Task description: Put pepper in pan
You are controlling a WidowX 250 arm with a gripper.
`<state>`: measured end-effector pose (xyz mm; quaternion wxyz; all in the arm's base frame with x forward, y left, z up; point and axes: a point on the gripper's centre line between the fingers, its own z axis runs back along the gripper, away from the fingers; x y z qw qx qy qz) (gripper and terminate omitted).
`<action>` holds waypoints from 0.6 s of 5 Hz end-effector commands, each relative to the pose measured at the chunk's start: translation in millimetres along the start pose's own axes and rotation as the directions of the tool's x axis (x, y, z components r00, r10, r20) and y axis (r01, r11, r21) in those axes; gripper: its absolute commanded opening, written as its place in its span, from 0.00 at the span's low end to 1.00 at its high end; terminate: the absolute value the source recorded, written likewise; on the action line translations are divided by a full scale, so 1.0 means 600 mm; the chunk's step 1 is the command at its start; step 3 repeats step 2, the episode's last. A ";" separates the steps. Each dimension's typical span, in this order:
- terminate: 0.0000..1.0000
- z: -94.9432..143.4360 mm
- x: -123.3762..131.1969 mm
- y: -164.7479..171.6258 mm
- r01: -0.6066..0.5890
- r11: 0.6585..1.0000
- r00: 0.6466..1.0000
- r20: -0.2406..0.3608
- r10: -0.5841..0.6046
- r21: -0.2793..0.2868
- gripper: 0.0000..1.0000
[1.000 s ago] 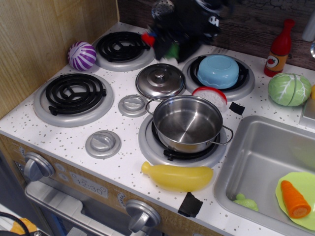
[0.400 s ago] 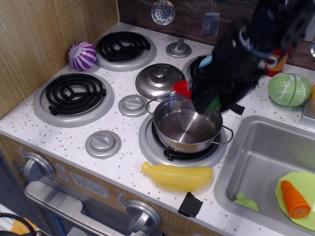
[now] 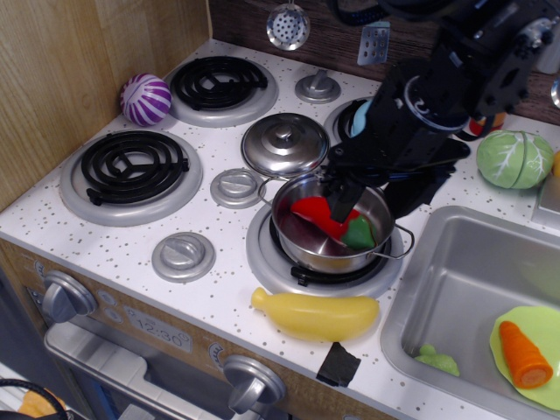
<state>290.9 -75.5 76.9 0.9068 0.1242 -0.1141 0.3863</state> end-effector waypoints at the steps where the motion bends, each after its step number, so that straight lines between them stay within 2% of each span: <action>1: 0.00 0.019 0.009 -0.003 -0.025 0.999 0.999 0.019 0.026 -0.045 1.00; 2: 1.00 0.019 0.009 -0.003 -0.025 0.999 0.999 0.019 0.026 -0.045 1.00; 3: 1.00 0.019 0.009 -0.003 -0.025 0.999 0.999 0.019 0.026 -0.045 1.00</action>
